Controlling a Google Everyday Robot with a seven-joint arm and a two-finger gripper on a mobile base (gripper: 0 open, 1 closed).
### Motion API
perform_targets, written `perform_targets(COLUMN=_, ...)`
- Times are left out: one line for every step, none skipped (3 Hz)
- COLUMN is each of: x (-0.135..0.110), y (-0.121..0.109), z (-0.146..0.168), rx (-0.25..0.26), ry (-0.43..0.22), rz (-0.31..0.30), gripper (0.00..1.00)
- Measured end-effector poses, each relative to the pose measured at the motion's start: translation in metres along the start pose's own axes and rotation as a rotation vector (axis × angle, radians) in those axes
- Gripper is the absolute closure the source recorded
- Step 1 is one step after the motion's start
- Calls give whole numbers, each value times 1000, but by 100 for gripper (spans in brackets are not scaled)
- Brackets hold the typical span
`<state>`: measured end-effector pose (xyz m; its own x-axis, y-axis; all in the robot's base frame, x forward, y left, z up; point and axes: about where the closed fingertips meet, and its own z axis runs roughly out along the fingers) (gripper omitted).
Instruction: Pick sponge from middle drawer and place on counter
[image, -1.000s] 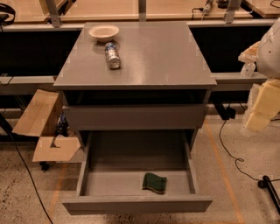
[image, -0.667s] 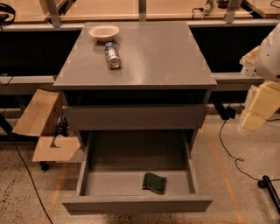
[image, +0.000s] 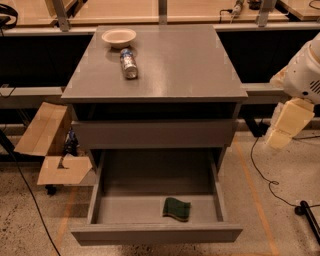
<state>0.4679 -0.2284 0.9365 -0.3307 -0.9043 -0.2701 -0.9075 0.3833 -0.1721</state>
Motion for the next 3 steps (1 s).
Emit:
perform_targets(x=1, y=0, z=11, rx=-13, ry=-41, rz=85, gripper=0)
perform_targets(x=2, y=0, z=39, rx=-14, ry=-85, rz=205, gripper=0)
perform_targets(x=-2, y=-2, z=94, rx=38, ry=-86, rz=284, gripper=0)
